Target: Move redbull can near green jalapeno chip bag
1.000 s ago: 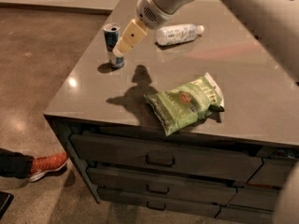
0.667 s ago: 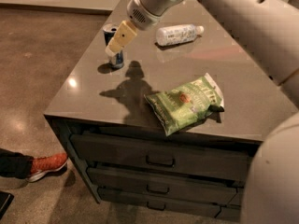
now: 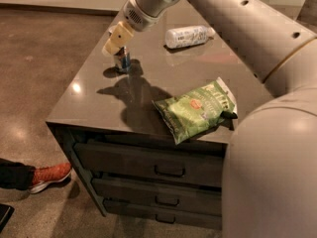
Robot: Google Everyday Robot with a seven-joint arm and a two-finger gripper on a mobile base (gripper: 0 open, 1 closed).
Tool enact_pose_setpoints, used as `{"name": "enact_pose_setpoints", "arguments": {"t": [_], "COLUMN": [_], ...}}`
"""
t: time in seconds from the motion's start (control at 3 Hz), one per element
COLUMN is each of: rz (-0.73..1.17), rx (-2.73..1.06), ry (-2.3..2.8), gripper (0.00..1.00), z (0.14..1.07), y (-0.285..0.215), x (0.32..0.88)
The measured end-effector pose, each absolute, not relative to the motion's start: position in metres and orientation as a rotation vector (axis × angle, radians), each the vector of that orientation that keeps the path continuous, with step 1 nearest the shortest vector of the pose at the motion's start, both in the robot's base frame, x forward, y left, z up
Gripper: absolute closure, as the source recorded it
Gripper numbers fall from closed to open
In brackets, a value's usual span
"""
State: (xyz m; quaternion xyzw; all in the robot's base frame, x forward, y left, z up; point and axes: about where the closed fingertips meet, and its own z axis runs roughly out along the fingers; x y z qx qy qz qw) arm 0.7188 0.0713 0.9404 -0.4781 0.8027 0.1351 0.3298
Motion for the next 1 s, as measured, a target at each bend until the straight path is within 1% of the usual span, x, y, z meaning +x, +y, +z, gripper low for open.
{"name": "enact_pose_setpoints", "arguments": {"t": [0.33, 0.67, 1.0], "rz": [0.379, 0.396, 0.429], "rx": [-1.264, -1.276, -1.285], "ry": [2.101, 2.1, 2.091], "gripper": [0.02, 0.23, 0.47], "z": [0.9374, 0.936, 0.9391], "y": [0.0856, 0.0905, 0.0864], "x": [0.7292, 0.7325, 0.7308]}}
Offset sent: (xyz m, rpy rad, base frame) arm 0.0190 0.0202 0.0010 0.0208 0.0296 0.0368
